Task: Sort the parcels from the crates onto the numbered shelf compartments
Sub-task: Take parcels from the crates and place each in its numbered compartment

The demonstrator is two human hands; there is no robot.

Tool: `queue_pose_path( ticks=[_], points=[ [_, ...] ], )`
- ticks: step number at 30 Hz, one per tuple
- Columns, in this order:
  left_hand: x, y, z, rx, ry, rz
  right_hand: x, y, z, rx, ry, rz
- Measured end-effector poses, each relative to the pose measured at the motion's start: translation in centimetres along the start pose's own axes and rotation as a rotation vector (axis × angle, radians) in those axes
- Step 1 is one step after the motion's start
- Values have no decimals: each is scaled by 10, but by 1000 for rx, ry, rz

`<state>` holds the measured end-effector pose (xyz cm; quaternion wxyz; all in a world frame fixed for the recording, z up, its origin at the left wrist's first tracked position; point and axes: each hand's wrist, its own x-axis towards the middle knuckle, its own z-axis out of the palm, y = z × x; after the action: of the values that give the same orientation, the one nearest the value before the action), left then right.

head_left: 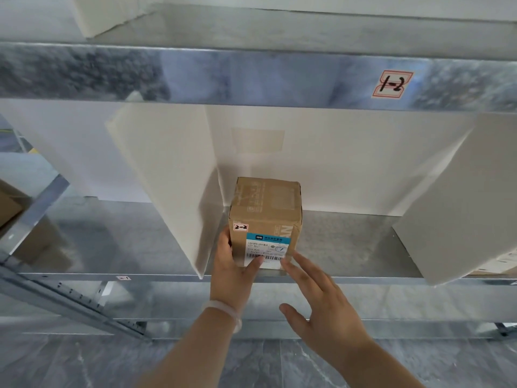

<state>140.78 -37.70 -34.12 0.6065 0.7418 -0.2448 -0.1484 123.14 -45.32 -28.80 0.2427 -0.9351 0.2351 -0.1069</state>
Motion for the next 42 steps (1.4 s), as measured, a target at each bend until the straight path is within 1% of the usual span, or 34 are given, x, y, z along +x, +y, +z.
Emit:
queue_pose_path(
  ticks=[3, 6, 9, 11, 13, 16, 19, 25, 28, 30, 33, 36, 39, 40, 42],
  points=[
    [-9, 3, -6, 26, -4, -18, -6, -1, -4, -24, -14, -10],
    [-37, 14, -18, 208, 51, -12, -15, -7, -11, -77, -80, -5],
    [-77, 23, -35, 383, 104, 39, -27, -22, -20, -126, -150, -15],
    [-106, 28, -52, 465, 142, 64, -39, -34, -23, -113, -159, -79],
    [-138, 40, -71, 515, 213, 65, -55, -47, -26, -114, -172, -165],
    [-193, 58, -101, 611, 321, 162, -82, -73, -26, -78, -221, -299],
    [-260, 72, -127, 798, 412, 171, -114, -99, -20, -18, -277, -458],
    [-410, 97, -179, 1050, 600, 66, -202, -171, 1, -13, -332, -790],
    [-485, 115, -207, 1109, 709, -51, -244, -217, 8, -26, -354, -964],
    [-534, 126, -225, 1143, 786, -140, -273, -249, 12, 2, -410, -1073],
    [-598, 139, -251, 1143, 927, -238, -314, -293, 18, 63, -463, -1221],
    [-651, 145, -274, 1123, 1037, -301, -351, -336, 29, 87, -469, -1323],
    [-708, 141, -308, 1103, 1132, -401, -393, -388, 50, 96, -521, -1404],
    [-729, 137, -322, 1071, 1153, -447, -411, -409, 60, 103, -526, -1427],
    [-742, 137, -330, 1034, 1151, -486, -421, -424, 61, 115, -515, -1426]
  ],
)
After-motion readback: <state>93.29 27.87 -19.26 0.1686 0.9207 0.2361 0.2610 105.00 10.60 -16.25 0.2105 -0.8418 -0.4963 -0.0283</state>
